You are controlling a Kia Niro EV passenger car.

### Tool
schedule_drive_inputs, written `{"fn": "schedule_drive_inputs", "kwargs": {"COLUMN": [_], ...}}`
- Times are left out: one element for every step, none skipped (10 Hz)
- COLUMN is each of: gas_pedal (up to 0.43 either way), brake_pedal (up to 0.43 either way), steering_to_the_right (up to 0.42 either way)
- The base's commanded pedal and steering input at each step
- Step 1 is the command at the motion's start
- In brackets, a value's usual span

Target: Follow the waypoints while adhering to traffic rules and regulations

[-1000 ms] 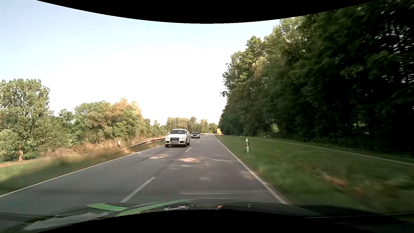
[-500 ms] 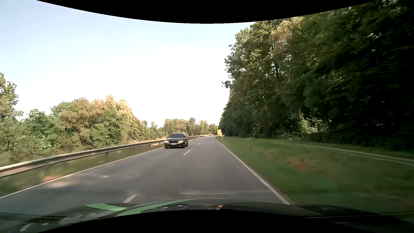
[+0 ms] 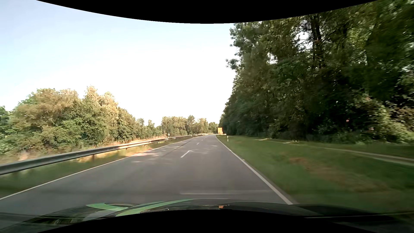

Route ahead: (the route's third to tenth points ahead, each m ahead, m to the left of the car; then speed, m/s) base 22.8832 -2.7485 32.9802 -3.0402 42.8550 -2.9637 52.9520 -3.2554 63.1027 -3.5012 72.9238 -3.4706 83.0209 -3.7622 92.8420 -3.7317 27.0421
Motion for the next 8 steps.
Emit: {"fn": "schedule_drive_inputs", "kwargs": {"gas_pedal": [0.209, 0.197, 0.177, 0.169, 0.157, 0.15, 0.15, 0.15], "brake_pedal": [0.0, 0.0, 0.0, 0.0, 0.0, 0.0, 0.0, 0.0], "steering_to_the_right": [0.0, 0.0, 0.0, 0.0, 0.0, 0.0, 0.0, 0.0]}}
